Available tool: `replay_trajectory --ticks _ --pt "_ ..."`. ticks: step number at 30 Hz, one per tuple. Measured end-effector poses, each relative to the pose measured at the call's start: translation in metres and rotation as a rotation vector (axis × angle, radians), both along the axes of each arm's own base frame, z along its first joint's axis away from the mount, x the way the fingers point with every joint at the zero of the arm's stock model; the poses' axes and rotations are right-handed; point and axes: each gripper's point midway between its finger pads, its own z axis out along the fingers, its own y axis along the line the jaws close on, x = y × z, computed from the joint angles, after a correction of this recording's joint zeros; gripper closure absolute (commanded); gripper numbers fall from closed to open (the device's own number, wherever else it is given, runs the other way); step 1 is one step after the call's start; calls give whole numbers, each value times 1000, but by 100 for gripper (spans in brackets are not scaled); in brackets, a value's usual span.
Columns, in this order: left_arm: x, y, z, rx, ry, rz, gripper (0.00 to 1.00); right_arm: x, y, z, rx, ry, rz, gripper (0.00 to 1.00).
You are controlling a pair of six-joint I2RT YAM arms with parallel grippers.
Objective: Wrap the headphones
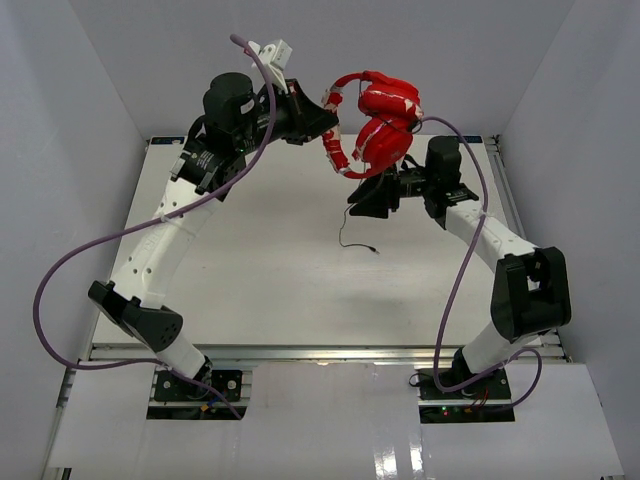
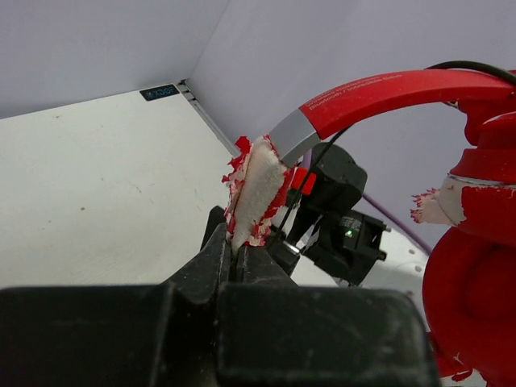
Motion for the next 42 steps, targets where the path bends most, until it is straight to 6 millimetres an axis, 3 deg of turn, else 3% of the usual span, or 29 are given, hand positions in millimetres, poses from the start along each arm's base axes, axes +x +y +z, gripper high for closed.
replay_trajectory --ticks 3,8,11,14,18,23,27,31,35,39,42 --pt "0 -1 6 -22 13 2 100 -10 4 2 27 -3 43 36" --pt "2 -5 9 -48 39 0 100 -19 9 21 86 -4 90 33" --pt "5 -6 8 -57 56 1 100 -16 13 18 85 131 104 35" --pt "6 -7 8 -65 72 8 100 -13 19 1 61 292 114 38" --pt "9 -3 12 -76 77 44 100 -25 26 -9 48 385 130 49" --pt "17 4 16 -88 76 102 100 -48 31 -18 55 381 143 79" --pt "24 10 14 -86 82 160 100 -57 30 -17 79 323 124 92" --pt "32 22 10 -66 86 231 100 -76 19 -11 108 196 95 92" --pt "43 41 1 -5 77 318 100 -91 4 10 117 -4 40 92" --pt "58 74 -11 79 64 430 100 -75 -1 24 45 -205 -88 92" --pt "68 100 -21 133 62 513 100 -71 -8 14 -57 -289 -152 92"
